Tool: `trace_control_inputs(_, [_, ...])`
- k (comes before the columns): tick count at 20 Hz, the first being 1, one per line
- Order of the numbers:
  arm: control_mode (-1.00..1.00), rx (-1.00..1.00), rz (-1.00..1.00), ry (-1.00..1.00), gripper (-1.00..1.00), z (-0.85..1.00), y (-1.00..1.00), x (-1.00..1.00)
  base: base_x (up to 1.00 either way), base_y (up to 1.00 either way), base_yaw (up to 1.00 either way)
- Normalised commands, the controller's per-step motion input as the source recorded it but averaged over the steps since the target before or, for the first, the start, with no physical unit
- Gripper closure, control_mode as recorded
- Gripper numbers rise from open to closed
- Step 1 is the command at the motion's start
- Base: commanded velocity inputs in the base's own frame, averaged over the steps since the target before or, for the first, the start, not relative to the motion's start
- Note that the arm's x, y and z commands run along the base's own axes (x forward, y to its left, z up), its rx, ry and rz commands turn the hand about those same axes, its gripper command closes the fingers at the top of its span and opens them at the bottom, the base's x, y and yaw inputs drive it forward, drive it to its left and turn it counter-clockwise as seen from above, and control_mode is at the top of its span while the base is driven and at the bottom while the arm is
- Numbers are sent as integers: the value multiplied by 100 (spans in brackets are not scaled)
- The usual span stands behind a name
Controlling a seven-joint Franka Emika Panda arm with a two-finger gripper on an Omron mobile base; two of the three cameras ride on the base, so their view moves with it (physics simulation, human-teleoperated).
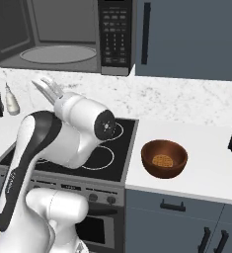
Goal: Open the microwave, place the bowl with waffle inside the microwave, then close the microwave door and turn it on.
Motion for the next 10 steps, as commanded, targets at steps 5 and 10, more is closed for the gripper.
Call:
trace_control_inputs(5, [-100,12,16,35,-100,0,63,56,0,0,0])
trace_control_inputs(10, [-100,15,22,31,-100,-1,53,68,0,0,0])
